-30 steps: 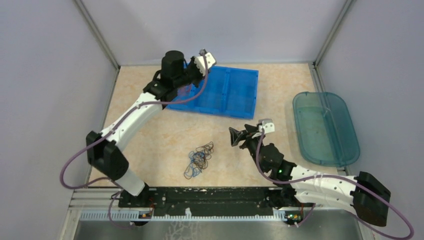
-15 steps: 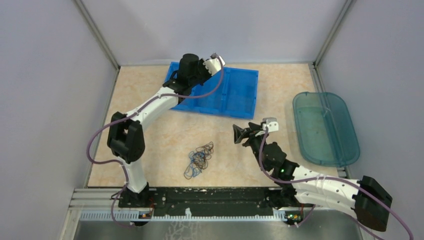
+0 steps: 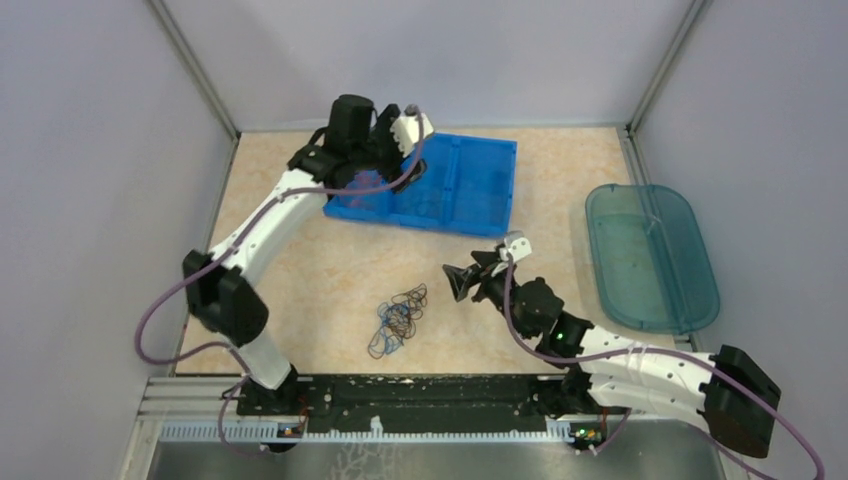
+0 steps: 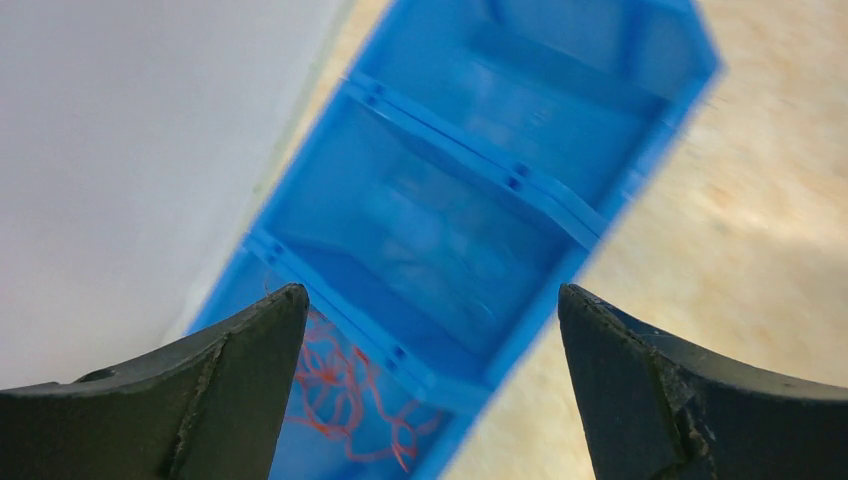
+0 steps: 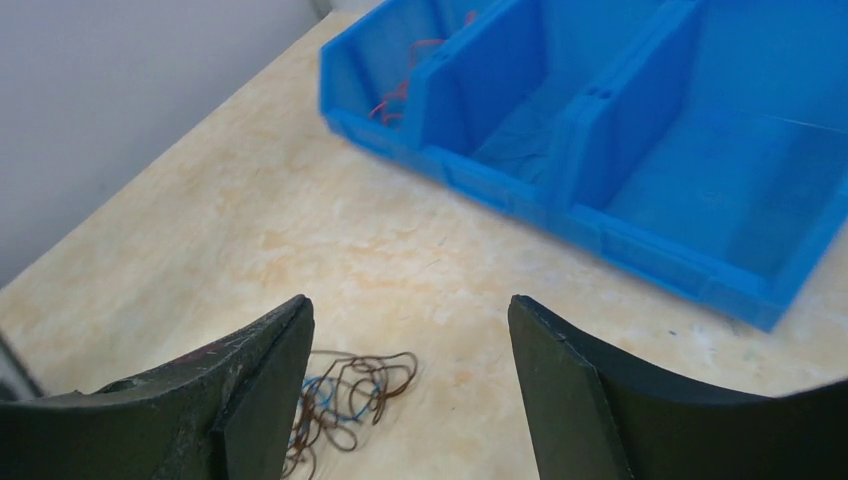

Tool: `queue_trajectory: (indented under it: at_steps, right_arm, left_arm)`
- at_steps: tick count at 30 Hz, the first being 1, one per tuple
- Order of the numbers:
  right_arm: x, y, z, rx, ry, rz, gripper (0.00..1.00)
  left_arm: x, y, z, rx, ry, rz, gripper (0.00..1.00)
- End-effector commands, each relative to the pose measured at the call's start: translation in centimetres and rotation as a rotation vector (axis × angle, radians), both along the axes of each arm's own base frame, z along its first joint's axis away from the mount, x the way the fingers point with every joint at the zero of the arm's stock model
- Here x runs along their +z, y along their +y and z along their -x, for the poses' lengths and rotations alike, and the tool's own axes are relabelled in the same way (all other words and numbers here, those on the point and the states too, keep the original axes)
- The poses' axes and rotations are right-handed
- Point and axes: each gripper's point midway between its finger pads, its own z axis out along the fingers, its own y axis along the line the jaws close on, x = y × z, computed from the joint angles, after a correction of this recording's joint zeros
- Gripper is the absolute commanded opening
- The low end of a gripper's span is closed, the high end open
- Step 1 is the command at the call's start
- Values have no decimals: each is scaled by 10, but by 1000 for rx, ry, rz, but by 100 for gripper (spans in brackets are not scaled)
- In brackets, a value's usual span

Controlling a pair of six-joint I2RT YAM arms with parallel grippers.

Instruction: Untangle the cables

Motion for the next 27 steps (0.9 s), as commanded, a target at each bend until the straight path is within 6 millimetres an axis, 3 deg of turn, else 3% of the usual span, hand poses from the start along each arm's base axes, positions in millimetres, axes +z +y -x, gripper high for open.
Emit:
queue_trajectory:
  at_steps: [1, 4, 7, 14, 16, 22, 25, 27]
  right_arm:
    - [21, 55, 31, 346, -52, 44, 73]
    - [8, 84, 53, 567, -74, 155, 75]
    - [-11, 103, 64, 725, -96, 297, 81]
    - [-72, 136, 67, 1009, -25, 619, 84]
    - [-95, 142, 63, 1048, 28, 675, 83]
    - [-138, 152, 51, 1062, 121, 764, 77]
    - [-143, 155, 39, 994, 150, 755, 65]
    - [-132, 158, 24, 908, 162, 672, 44]
  left_arm:
    - [-6, 26, 91, -183, 145, -6, 100]
    - [-19, 51, 123, -196, 201, 25, 100]
    - [-22, 71, 139, -169, 251, 76, 100]
    - [-27, 104, 162, -147, 235, 70, 100]
    - [-25, 108, 167, -146, 232, 73, 100]
    - [-21, 115, 178, -145, 226, 79, 100]
    - [-19, 120, 178, -134, 214, 81, 100]
    - [-19, 123, 177, -126, 211, 81, 100]
